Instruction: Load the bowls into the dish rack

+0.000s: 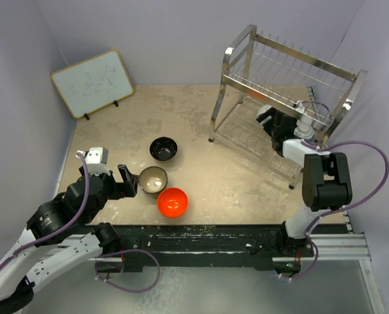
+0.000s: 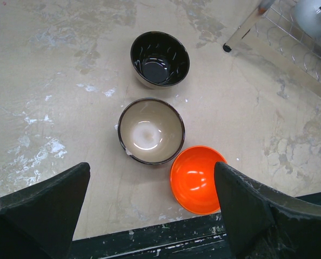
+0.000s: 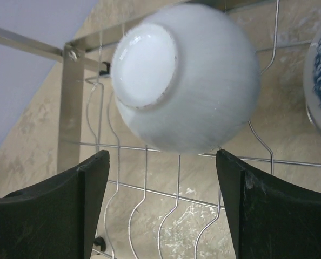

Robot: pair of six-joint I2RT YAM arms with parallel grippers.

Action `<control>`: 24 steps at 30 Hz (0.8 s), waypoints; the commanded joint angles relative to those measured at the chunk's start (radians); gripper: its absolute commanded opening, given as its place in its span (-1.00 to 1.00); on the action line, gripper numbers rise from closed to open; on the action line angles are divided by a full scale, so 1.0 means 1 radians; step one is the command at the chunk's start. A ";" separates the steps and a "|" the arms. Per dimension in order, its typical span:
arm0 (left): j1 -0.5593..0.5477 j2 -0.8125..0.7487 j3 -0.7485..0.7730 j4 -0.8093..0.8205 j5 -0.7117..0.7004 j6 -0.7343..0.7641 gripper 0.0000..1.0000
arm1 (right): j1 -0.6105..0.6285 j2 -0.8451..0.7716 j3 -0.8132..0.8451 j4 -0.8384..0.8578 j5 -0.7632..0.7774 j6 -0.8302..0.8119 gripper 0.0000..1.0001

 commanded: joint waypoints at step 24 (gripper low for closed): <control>-0.002 0.012 -0.001 0.026 -0.012 0.003 0.98 | 0.024 0.196 0.144 0.382 -0.286 -0.089 0.61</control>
